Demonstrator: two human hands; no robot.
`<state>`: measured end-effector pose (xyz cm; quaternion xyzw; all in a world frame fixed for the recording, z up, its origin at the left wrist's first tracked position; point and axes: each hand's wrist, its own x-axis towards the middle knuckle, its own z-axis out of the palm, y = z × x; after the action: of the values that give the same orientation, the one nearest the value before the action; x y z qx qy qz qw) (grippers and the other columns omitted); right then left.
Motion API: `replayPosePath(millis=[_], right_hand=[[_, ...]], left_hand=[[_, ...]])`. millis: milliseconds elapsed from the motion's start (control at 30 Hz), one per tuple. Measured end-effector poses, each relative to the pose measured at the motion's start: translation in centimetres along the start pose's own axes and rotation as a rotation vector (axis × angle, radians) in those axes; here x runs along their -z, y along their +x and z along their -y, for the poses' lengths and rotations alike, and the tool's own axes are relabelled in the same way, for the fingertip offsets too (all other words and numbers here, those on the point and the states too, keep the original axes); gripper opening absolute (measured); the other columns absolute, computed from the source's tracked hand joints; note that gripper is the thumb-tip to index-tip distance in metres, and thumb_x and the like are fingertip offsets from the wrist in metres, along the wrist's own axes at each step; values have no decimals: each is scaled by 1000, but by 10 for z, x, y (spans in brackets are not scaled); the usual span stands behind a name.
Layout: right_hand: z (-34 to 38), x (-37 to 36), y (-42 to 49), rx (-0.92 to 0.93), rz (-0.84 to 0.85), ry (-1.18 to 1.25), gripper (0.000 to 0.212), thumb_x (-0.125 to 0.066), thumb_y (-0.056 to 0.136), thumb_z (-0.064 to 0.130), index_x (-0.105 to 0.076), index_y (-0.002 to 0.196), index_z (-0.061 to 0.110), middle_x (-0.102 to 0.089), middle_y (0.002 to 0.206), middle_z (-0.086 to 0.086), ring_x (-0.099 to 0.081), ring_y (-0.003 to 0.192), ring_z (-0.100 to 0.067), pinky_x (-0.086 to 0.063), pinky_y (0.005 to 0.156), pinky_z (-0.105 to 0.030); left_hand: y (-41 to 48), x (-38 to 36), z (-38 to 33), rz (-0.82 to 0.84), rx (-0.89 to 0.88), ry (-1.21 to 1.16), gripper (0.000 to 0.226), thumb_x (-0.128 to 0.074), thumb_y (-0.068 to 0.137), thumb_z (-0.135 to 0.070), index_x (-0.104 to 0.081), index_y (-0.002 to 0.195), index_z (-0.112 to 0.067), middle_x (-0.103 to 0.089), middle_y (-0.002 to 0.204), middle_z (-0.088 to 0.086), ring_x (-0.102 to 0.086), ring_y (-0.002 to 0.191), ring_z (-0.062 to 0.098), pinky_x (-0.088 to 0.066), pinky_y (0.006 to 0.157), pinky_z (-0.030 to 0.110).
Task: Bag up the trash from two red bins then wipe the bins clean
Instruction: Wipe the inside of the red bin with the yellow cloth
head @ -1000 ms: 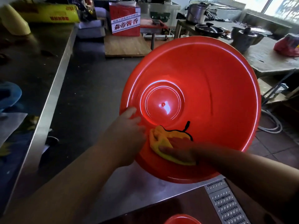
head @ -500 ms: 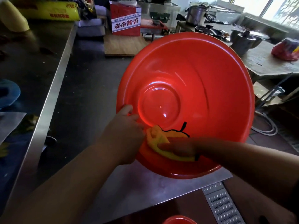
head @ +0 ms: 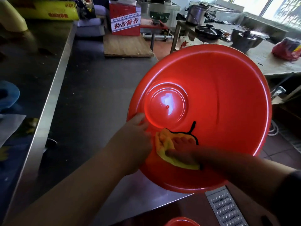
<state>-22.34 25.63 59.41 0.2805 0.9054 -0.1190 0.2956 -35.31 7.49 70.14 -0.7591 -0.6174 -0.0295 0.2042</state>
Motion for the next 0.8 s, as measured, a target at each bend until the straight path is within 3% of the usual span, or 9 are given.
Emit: replayPosePath(millis=[167, 233, 333, 433, 500, 567, 633, 700, 800], right_hand=[[-8, 3, 56, -139, -51, 68, 73, -21, 89, 65, -15, 151, 26, -13, 159, -10, -11, 145, -29, -9, 115, -45], [-4, 9, 53, -103, -36, 112, 59, -27, 97, 54, -23, 148, 25, -21, 156, -8, -18, 142, -24, -12, 112, -38], [-1, 17, 32, -53, 3, 76, 64, -29, 95, 57, -29, 148, 21, -28, 154, -8, -24, 141, -23, -14, 112, -36], [1, 18, 1, -13, -39, 13, 84, -20, 68, 76, -43, 133, 29, -54, 126, -3, -44, 124, -23, -27, 107, -44], [0, 20, -28, 30, -10, 6, 93, -18, 58, 82, -42, 133, 33, -54, 126, 2, -43, 124, -21, -29, 106, -45], [-2, 25, -62, 120, 55, 4, 99, -25, 61, 87, -31, 144, 33, -39, 147, 3, -32, 137, -21, -21, 111, -46], [-5, 29, -98, 193, 64, -121, 96, -42, 68, 84, -25, 147, 32, -33, 150, 7, -29, 138, -19, -19, 112, -46], [-10, 27, -121, 200, -2, -315, 101, -55, 66, 77, -22, 147, 28, -34, 149, 5, -34, 136, -20, -24, 110, -47], [-18, 16, -123, 188, -263, -504, 87, -69, 48, 57, -54, 127, 23, -64, 117, 0, -65, 101, -24, -50, 84, -51]], left_hand=[[4, -4, -1, 4, 4, 40, 57, -9, 71, -1, -58, 45, -14, -55, 47, -1, -53, 53, 20, -43, 82, 33], [3, 3, 1, 45, 27, 9, 53, -13, 70, -2, -57, 44, -14, -55, 46, -1, -52, 52, 19, -44, 80, 35], [-1, 0, 12, 131, 44, 24, 45, -16, 62, -5, -56, 43, -15, -50, 44, -10, -53, 52, 16, -45, 80, 34], [-3, -2, 17, 265, 180, 229, 65, -5, 72, -9, -64, 53, -28, -37, 45, -23, -54, 68, -2, -27, 91, 25], [2, -3, 13, 340, 103, 149, 41, -28, 73, -13, -67, 68, -23, -56, 63, -17, -56, 78, 12, -24, 93, 30], [6, 6, 15, 407, 45, 127, 29, -39, 61, -11, -65, 68, -18, -62, 67, -9, -55, 74, 18, -26, 90, 33], [6, 13, 19, 382, 102, 151, 22, -39, 50, -13, -60, 53, -18, -57, 55, -8, -53, 61, 18, -25, 82, 31], [7, 12, 22, 415, 115, 152, 14, -49, 52, -16, -62, 59, -19, -61, 62, -7, -55, 66, 20, -24, 83, 32], [8, 9, 20, 458, 110, 178, 21, -52, 68, -19, -64, 86, -19, -65, 91, -5, -54, 91, 21, -23, 93, 35]])
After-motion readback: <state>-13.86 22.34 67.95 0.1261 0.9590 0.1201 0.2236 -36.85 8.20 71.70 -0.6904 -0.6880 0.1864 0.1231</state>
